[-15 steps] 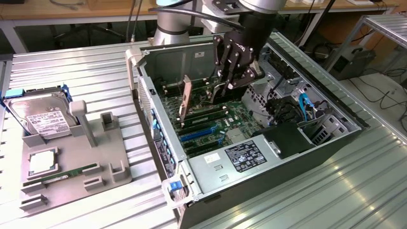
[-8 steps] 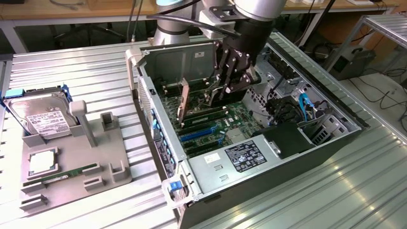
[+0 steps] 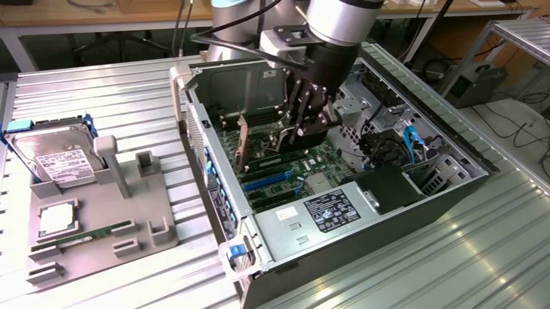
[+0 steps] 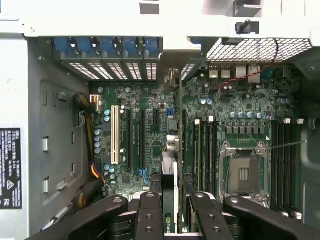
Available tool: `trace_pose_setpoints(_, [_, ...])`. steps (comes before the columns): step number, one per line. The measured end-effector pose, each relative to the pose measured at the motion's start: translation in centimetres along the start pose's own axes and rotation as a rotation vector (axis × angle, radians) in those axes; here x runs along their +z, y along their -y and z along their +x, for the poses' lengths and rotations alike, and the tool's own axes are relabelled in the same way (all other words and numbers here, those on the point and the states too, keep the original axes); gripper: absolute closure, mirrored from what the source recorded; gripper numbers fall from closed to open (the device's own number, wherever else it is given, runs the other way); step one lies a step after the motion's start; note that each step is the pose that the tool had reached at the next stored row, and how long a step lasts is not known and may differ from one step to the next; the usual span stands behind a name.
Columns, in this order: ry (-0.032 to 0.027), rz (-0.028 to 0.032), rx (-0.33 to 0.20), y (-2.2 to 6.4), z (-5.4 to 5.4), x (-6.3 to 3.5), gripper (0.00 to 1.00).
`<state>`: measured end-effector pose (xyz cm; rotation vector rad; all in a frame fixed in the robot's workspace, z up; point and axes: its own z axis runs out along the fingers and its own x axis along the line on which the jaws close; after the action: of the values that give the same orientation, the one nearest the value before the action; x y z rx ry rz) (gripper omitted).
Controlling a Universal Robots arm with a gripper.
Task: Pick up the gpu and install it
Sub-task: 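Insert the gpu into the slot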
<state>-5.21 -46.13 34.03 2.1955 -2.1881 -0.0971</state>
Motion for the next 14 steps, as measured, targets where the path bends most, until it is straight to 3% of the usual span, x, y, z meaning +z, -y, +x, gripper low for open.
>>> trace_pose_setpoints(5, [-0.0004,0.0000,-0.005,-0.74,0.1,0.76,0.74])
trace_pose_setpoints(14, [-0.0005,0.0018,-0.006,-0.73,0.1,2.17,0.74])
